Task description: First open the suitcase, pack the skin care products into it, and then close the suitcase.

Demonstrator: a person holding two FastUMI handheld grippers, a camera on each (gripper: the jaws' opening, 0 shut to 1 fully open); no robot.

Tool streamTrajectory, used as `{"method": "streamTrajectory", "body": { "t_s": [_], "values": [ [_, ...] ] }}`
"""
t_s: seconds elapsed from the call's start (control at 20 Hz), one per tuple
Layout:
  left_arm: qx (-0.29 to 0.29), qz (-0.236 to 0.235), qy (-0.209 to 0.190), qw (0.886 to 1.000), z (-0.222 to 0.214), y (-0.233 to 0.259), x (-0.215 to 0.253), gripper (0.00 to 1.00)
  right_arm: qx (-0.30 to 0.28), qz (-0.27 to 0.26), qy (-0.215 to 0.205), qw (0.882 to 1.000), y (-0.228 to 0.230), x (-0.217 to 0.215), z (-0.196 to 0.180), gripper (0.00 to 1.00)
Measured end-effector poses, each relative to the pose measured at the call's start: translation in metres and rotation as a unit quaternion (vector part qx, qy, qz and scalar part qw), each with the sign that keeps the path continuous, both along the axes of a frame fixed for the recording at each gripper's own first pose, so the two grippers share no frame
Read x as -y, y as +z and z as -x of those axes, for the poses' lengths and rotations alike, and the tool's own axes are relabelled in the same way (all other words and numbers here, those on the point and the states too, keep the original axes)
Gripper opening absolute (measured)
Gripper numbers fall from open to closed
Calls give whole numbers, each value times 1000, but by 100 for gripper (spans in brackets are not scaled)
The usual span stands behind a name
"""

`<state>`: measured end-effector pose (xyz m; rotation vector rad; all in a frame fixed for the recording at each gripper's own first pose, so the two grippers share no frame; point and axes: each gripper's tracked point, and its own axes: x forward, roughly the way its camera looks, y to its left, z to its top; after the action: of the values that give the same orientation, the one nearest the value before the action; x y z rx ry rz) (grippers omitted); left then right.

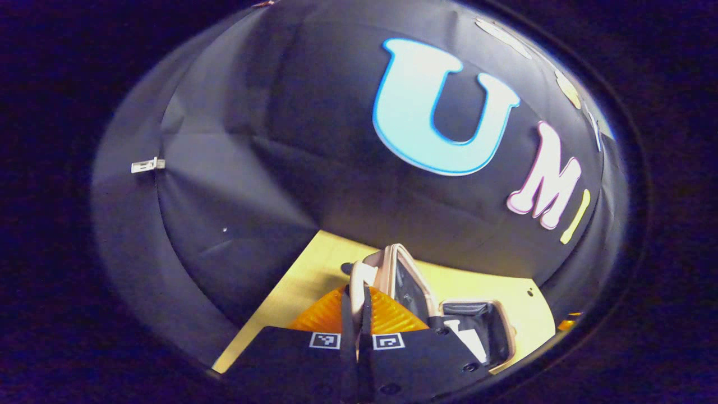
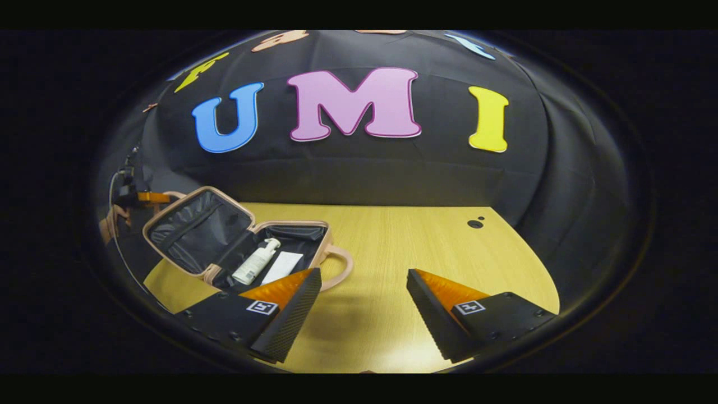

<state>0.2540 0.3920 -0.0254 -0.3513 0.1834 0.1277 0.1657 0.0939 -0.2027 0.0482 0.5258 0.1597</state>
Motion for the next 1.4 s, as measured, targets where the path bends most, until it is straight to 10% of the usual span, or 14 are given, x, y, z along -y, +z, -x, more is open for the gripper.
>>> {"method": "streamTrajectory", "body": {
  "t_s": [0.45, 0.75, 1.05, 1.3, 1.4],
  "values": [
    [81, 51, -78, 992, -9, 50, 272, 6, 13, -50, -79, 996, 10, 76, -37, 97],
    [-8, 14, -162, 987, -64, -48, 429, 6, 5, -55, -71, 996, -3, 107, -39, 97],
    [-120, -59, -193, 972, -83, -151, 476, 7, 1, -45, -80, 996, -11, 123, -30, 98],
    [-61, -50, -216, 973, -62, -103, 476, 28, 20, -42, -85, 995, 8, 124, -13, 97],
    [-25, -48, -213, 975, -33, -61, 474, 79, 33, -42, -83, 995, 24, 118, -3, 97]
  ]
}}
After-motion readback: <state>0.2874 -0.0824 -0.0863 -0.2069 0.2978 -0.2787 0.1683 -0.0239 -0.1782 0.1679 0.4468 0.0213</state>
